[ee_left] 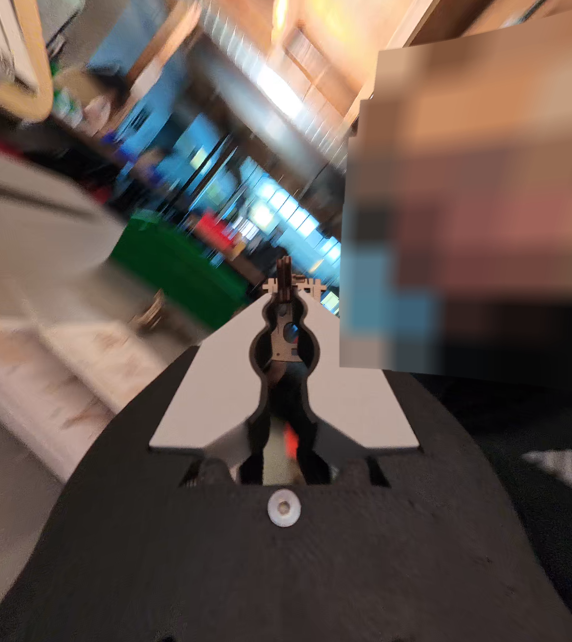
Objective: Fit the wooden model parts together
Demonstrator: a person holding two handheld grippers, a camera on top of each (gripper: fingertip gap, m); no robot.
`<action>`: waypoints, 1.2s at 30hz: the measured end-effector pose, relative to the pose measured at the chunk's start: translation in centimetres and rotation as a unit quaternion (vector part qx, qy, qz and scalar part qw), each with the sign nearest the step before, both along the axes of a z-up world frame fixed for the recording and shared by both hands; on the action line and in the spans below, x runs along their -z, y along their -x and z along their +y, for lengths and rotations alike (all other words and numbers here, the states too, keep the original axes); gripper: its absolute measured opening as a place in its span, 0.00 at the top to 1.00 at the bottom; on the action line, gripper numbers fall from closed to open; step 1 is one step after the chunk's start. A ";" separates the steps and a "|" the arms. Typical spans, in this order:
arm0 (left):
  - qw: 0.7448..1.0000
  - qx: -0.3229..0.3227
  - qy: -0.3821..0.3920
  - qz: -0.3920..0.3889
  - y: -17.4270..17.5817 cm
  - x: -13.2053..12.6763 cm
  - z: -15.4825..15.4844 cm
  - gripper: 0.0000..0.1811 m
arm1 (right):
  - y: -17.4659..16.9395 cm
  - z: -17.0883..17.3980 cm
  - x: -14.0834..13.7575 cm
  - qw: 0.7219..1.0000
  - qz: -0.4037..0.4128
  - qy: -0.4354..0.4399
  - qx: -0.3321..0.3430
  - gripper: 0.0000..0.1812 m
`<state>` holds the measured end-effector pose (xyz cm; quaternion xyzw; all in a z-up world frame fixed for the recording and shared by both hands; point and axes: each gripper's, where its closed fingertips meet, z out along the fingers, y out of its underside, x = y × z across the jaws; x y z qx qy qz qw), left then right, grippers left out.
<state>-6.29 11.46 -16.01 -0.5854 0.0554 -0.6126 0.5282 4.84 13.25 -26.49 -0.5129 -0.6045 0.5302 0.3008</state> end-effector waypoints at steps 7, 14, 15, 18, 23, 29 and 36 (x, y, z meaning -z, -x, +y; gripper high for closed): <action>0.933 -0.030 0.058 0.353 -4.1 9.3 -1.5 0.97 | -0.6 1.8 -0.8 0.999 0.024 0.027 0.032 0.99; 0.859 -0.037 0.064 0.507 -5.4 15.1 -3.5 0.97 | -0.3 1.9 0.1 0.999 0.004 0.025 0.031 0.98; 0.855 -0.036 0.069 0.513 -5.4 15.6 -3.8 0.97 | -0.3 1.9 0.0 0.999 0.005 0.027 0.031 0.97; 0.843 -0.048 0.076 0.530 -4.9 16.3 -4.3 0.97 | -0.4 1.9 0.0 0.999 0.007 0.027 0.029 0.97; 0.812 -0.063 0.074 0.576 -3.9 16.8 -5.7 0.97 | -0.3 1.3 0.2 1.000 0.002 0.005 0.018 0.96; 0.801 -0.095 0.085 0.585 -1.6 16.3 -7.5 0.97 | -0.6 1.1 -0.1 1.000 0.013 -0.008 0.013 0.93; 0.800 -0.125 0.115 0.576 1.0 16.4 -8.2 0.97 | -0.3 0.4 0.4 1.000 0.005 -0.029 0.005 0.89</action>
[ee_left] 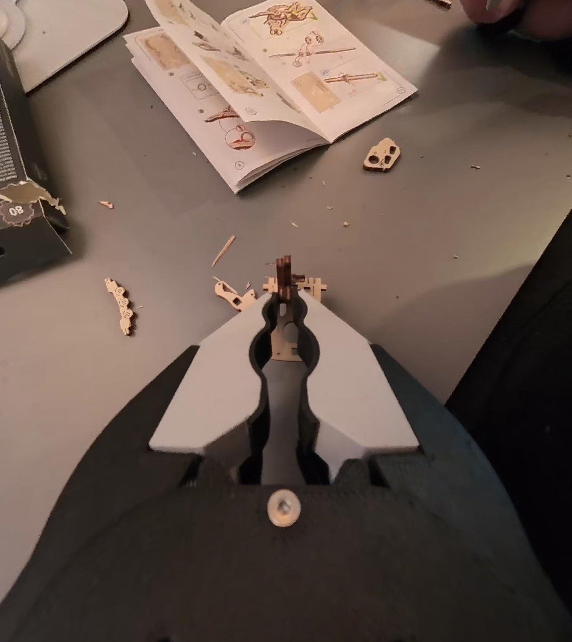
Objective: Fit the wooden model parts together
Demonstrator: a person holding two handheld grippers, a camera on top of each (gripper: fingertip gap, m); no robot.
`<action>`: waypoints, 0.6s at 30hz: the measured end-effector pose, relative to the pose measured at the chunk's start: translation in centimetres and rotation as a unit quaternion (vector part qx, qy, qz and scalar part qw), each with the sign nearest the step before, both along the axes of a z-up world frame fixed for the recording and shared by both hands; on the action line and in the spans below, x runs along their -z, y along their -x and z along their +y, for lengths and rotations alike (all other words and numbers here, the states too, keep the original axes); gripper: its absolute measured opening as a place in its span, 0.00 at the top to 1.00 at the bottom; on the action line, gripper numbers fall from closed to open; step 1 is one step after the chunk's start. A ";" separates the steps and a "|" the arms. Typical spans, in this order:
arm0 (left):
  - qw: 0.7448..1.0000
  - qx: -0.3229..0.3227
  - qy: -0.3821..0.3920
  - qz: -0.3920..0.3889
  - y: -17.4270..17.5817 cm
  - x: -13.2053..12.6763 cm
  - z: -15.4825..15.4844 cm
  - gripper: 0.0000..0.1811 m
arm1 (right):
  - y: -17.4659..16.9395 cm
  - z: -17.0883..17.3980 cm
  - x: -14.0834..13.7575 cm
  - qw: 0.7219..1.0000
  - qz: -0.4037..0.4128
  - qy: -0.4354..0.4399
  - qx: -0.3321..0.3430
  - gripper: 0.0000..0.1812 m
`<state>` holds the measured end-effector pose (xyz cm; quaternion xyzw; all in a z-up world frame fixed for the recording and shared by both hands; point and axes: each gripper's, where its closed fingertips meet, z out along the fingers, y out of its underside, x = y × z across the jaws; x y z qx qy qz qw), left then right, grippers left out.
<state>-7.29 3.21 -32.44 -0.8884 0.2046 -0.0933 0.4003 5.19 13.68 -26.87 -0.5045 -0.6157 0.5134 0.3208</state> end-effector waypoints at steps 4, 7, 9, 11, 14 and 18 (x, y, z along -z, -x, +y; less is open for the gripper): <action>1.000 -0.002 -0.003 0.004 0.3 0.0 0.2 0.97 | 0.0 -0.3 0.1 1.000 0.000 -0.002 -0.009 0.89; 1.000 -0.015 -0.008 0.002 1.0 -0.2 0.3 0.97 | -0.1 -0.4 -0.1 1.000 0.003 0.002 -0.012 0.89; 1.000 -0.027 -0.011 0.003 1.8 -0.5 0.3 0.97 | -0.2 -0.6 0.1 1.000 -0.001 -0.003 -0.016 0.89; 0.999 -0.040 -0.011 0.003 2.6 -0.6 0.3 0.97 | -0.1 -0.8 0.3 1.000 -0.007 -0.008 -0.020 0.89; 0.998 -0.059 -0.013 0.001 3.7 -0.7 0.2 0.97 | 0.0 -0.9 0.5 1.000 -0.012 -0.013 -0.022 0.88; 0.996 -0.084 -0.010 0.003 4.9 -0.2 0.0 0.97 | -0.1 -0.9 0.5 1.000 -0.012 -0.011 -0.021 0.88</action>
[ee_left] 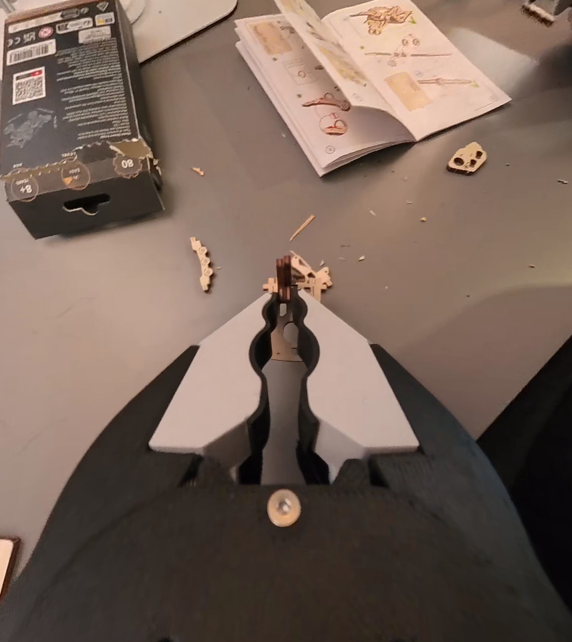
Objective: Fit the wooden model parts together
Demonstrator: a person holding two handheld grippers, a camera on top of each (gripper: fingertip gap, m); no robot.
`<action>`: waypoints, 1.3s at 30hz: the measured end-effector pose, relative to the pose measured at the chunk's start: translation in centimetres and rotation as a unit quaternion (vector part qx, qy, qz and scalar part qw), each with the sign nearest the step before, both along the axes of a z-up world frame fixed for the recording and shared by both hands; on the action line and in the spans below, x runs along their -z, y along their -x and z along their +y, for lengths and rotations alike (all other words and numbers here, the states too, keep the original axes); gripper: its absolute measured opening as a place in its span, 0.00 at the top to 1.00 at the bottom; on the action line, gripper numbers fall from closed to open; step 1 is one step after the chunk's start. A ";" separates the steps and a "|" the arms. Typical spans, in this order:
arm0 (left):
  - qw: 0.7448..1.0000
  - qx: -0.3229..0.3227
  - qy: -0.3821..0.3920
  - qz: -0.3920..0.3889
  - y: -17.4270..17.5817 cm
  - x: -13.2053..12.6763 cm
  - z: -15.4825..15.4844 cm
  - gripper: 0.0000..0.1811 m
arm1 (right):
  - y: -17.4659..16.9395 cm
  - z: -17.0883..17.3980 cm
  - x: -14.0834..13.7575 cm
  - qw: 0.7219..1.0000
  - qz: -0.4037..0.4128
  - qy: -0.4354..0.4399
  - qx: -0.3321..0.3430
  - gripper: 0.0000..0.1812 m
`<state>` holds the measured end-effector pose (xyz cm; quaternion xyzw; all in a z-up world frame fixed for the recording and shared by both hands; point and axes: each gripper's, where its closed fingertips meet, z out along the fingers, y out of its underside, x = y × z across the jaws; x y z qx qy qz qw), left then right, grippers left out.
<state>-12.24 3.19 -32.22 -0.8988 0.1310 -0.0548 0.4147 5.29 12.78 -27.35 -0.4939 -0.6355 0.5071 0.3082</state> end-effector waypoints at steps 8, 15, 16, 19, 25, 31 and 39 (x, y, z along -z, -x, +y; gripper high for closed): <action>0.999 -0.031 0.022 -0.006 1.5 1.8 -0.5 0.97 | -0.1 0.2 -0.1 1.000 0.000 -0.001 0.003 0.88; 0.999 -0.039 0.022 -0.007 2.0 2.0 -0.2 0.97 | 0.0 0.1 0.2 1.000 -0.007 -0.006 0.002 0.88; 0.999 -0.040 0.022 -0.006 2.1 2.0 -0.2 0.97 | -0.1 0.1 0.2 1.000 -0.007 -0.007 0.003 0.88; 0.999 -0.043 0.020 -0.010 2.3 2.0 -0.1 0.97 | -0.1 0.2 0.0 1.000 -0.004 -0.005 0.004 0.88; 0.999 -0.044 0.020 -0.010 2.3 2.0 0.0 0.97 | 0.1 -0.1 0.4 1.000 -0.013 -0.012 0.000 0.87; 0.999 -0.045 0.018 -0.003 2.6 2.0 0.2 0.97 | 0.6 -0.7 0.3 1.000 -0.007 -0.023 -0.007 0.79; 0.999 -0.047 0.018 -0.005 2.7 2.0 0.4 0.97 | 3.7 -3.9 1.7 0.994 -0.076 -0.076 -0.024 0.70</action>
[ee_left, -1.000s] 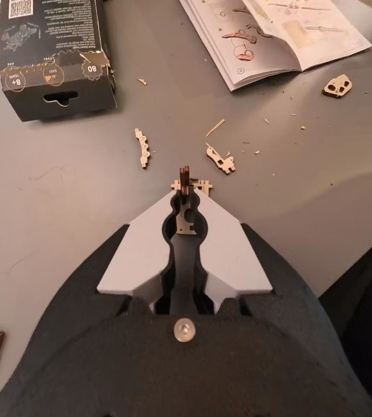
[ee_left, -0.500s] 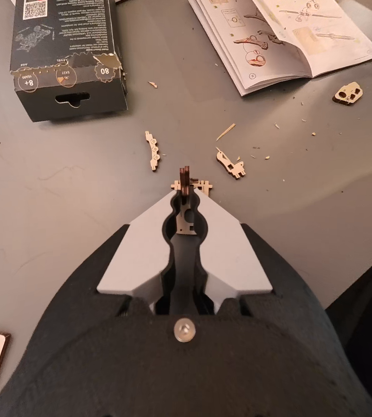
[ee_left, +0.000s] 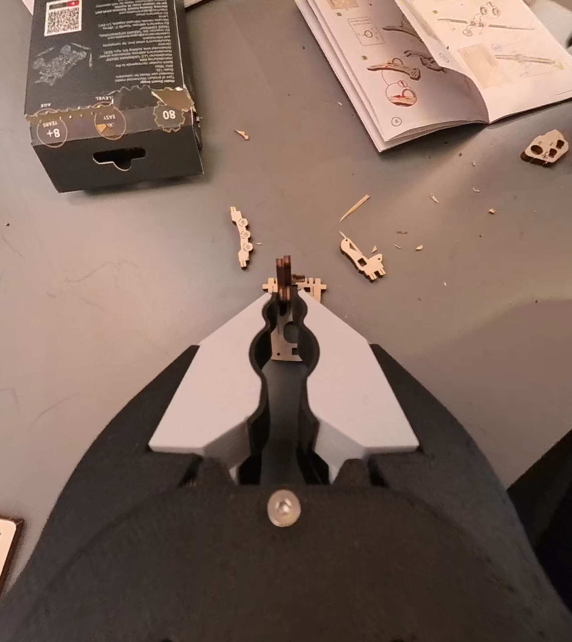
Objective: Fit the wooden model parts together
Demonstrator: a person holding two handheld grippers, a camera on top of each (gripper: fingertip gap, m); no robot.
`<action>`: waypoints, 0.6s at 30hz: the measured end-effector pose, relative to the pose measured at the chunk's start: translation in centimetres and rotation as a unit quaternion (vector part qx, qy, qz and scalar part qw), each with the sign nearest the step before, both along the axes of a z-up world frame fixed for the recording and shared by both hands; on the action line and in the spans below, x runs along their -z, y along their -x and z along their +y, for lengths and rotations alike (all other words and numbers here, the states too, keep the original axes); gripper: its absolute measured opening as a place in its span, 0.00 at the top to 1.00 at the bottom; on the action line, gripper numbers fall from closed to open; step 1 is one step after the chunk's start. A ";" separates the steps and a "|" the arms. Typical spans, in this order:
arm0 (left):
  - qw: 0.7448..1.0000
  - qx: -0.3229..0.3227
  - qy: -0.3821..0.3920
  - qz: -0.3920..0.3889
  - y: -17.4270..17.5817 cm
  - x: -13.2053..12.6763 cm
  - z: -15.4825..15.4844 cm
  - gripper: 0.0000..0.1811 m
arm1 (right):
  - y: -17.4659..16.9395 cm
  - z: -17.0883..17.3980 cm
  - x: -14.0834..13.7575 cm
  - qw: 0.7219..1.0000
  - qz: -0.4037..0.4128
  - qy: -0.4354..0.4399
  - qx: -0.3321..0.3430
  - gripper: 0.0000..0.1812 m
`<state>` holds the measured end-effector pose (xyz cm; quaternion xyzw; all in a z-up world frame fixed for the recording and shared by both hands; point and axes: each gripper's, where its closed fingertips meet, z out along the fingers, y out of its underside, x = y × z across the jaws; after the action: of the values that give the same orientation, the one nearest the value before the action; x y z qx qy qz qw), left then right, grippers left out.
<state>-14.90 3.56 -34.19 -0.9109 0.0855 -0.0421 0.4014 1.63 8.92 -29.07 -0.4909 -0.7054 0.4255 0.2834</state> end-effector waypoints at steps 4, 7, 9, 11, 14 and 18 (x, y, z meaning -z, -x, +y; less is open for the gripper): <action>1.000 0.003 0.000 -0.002 -0.1 0.0 -0.2 0.97 | 2.3 -1.8 0.0 1.000 -0.014 -0.007 -0.011 0.66; 1.000 0.001 0.001 -0.007 0.1 0.0 -0.4 0.97 | 4.4 -2.7 0.4 0.999 -0.034 0.005 -0.011 0.66; 1.000 -0.001 0.000 -0.009 0.3 0.0 -0.4 0.97 | 5.7 -3.2 1.3 0.998 -0.066 0.003 -0.015 0.67; 1.000 -0.004 0.000 -0.013 0.4 -0.1 -0.5 0.97 | 7.1 -3.6 2.2 0.996 -0.091 0.004 -0.017 0.68; 1.000 -0.005 0.003 -0.014 0.5 0.0 -0.7 0.97 | 9.0 -4.2 3.3 0.992 -0.125 0.005 -0.024 0.71; 1.000 0.002 0.002 -0.019 0.4 0.0 -0.7 0.97 | 11.1 -4.9 4.0 0.988 -0.141 -0.029 -0.051 0.71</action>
<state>-15.28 2.83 -34.17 -0.9108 0.0795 -0.0604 0.4006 -9.44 3.99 -33.11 -0.5007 -0.7746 0.3454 0.1734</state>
